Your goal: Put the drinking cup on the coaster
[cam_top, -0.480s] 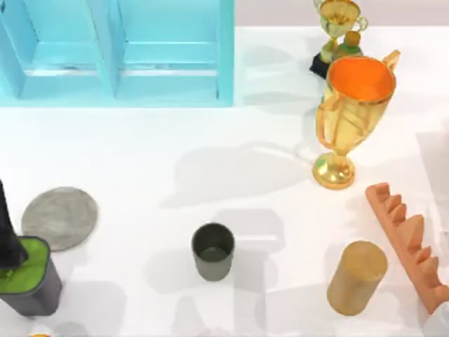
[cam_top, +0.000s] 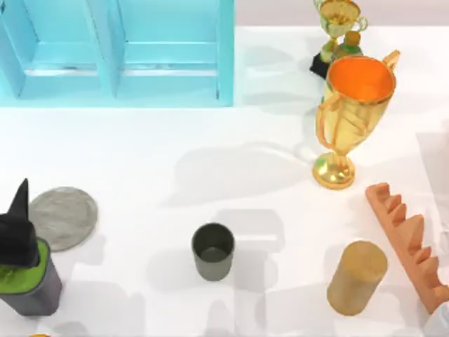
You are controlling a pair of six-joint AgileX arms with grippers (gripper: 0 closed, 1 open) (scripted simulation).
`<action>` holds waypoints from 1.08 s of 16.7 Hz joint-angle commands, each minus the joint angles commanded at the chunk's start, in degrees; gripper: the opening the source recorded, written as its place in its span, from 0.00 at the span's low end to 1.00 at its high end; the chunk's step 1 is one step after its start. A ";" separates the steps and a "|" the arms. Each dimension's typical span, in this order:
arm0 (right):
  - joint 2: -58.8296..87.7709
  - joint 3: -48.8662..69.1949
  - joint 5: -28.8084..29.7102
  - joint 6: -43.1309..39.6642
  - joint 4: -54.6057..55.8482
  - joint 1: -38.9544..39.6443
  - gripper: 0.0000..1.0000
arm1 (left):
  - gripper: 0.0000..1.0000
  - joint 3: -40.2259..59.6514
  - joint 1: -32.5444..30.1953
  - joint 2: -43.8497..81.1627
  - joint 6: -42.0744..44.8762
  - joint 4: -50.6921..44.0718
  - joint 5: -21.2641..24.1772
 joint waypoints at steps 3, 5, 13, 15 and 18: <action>0.00 0.00 0.00 0.00 0.00 0.00 1.00 | 1.00 12.35 -6.49 14.45 5.90 -9.88 -0.03; 0.00 0.00 0.00 0.00 0.00 0.00 1.00 | 1.00 21.56 -11.39 26.53 10.40 -17.40 -0.05; 0.00 0.00 0.00 0.00 0.00 0.00 1.00 | 1.00 55.84 -30.69 70.59 27.90 -46.99 -0.11; 0.00 0.00 0.00 0.00 0.00 0.00 1.00 | 1.00 62.94 -34.47 78.96 31.34 -52.55 -0.09; 0.00 0.00 0.00 0.00 0.00 0.00 1.00 | 1.00 71.03 -38.79 88.15 35.24 -58.69 -0.04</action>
